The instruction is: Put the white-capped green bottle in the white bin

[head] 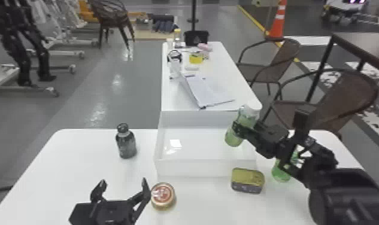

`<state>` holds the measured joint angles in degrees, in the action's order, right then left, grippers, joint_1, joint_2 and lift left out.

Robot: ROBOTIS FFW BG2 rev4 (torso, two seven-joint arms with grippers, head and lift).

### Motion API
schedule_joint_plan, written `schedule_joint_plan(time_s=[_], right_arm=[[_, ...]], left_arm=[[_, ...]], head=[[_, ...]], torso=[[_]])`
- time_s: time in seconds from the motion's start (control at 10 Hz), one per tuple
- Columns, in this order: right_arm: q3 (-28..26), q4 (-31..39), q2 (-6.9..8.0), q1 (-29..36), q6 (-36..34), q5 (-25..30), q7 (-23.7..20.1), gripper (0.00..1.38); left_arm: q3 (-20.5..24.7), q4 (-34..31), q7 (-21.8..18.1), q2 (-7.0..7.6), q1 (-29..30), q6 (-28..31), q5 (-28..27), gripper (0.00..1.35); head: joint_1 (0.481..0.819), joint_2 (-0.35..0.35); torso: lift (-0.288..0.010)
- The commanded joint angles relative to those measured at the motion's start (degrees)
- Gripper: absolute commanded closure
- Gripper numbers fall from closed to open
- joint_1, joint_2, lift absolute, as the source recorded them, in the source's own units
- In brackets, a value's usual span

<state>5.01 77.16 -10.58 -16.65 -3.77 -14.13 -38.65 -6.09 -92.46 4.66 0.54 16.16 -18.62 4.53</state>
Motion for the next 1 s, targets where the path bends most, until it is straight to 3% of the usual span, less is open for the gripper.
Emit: schedule_joint_plan(time_s=[0.0, 0.4, 0.9], right_arm=[[0.5, -5.7, 0.29, -3.4, 3.3, 0.1, 0.0, 0.87], [2.3, -16.8, 1.09, -8.1, 6.6, -3.2, 0.0, 0.87], [3.4, -22.1, 1.35, -8.3, 7.0, -4.0, 0.1, 0.87]], left_arm=[[-0.1, 0.0, 0.0, 0.16, -0.1, -0.1, 0.1, 0.13], [-0.2, 0.1, 0.0, 0.43, -0.3, -0.1, 0.5, 0.13], [-0.2, 0.1, 0.0, 0.43, -0.3, -0.3, 0.7, 0.13]], head=[[0.549, 0.0], [0.549, 0.0], [0.549, 0.0]], torso=[[-0.1], [-0.1], [-0.1]])
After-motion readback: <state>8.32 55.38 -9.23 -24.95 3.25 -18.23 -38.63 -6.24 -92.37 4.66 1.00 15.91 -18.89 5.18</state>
